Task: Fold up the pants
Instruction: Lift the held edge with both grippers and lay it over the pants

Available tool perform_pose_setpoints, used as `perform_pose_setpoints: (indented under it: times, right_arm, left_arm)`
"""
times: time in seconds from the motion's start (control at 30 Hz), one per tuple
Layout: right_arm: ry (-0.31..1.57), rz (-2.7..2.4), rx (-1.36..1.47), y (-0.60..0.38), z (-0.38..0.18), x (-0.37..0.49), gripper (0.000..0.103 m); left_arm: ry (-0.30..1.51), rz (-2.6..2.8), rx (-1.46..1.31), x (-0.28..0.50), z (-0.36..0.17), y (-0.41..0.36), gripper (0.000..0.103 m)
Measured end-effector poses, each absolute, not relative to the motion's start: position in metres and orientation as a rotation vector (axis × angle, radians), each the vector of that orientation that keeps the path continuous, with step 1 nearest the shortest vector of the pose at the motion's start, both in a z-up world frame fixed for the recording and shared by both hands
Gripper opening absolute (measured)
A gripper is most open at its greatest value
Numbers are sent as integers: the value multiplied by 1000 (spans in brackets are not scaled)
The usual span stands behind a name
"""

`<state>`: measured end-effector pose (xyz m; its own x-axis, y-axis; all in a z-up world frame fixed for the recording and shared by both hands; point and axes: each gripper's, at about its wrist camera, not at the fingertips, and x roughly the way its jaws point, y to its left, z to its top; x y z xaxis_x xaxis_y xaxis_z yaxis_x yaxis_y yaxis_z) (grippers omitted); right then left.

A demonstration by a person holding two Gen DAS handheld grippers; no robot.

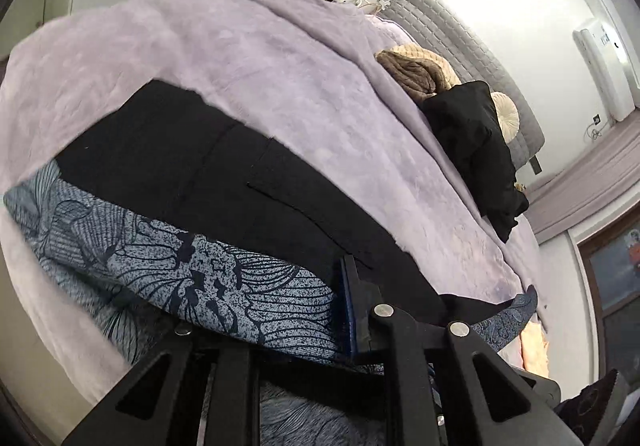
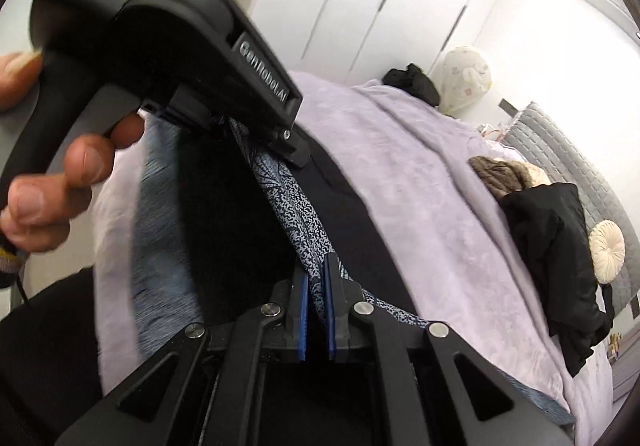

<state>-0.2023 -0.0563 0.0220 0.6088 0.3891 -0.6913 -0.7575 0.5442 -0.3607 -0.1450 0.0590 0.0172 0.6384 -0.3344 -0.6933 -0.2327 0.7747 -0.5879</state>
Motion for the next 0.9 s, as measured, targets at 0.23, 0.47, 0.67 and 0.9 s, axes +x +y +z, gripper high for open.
perform_pose_setpoints:
  times: [0.23,0.47,0.67,0.9]
  right_arm:
    - [633,764,-780,-22,-19,-240,8]
    - [684,739,-721,-27,-9,-252,20]
    - [681,748,-571,-82,14,-289,80]
    - [815,315,79,-285,24,-241,81]
  left_arm:
    - [954,-54,-842,-170,-41,87,20]
    - [994,-18,-754,-177,-26,82,21]
    - [947,48,-611,-200,-1,79,23]
    - [911,-87,-498,-209,16,22,23]
